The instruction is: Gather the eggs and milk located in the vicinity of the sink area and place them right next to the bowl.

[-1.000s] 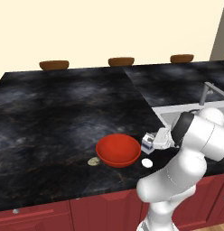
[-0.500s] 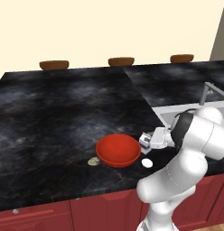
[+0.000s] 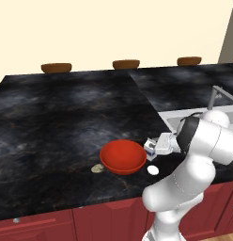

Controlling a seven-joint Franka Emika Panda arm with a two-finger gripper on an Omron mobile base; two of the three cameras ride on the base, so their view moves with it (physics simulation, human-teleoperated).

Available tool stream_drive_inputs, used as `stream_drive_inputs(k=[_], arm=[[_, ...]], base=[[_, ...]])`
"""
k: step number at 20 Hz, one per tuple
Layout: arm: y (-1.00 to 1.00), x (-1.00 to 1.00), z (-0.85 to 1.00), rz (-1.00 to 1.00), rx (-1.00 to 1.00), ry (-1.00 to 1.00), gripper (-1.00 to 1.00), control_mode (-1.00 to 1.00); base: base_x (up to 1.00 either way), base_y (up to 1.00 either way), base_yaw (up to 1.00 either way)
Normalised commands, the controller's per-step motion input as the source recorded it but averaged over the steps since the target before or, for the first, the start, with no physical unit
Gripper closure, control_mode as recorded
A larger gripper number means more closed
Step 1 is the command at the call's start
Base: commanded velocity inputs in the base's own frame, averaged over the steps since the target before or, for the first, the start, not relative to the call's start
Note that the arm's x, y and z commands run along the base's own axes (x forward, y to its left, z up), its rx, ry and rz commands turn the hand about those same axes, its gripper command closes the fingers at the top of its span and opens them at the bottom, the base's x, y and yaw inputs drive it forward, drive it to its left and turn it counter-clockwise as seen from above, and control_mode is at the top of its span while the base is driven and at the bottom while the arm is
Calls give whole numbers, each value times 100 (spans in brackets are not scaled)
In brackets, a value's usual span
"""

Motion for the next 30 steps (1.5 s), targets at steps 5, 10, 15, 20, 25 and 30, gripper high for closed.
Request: stream_drive_inputs(k=[5,10,15,20,25,30], arm=[[20,-8,-23,0,8,5,-100,-100],[20,-21,-15,0,7,8,-100,-100],[10,-37,-3,-7,9,11,-100,-100],[20,-55,0,-26,8,15,-100,-100],[29,-60,12,-19,8,8,-100,-100],[9,-37,74,-5,0,-6,-100,-100]], base=[[0,0,0],[0,0,0],[0,0,0],[0,0,0],[0,0,0],[0,0,0]])
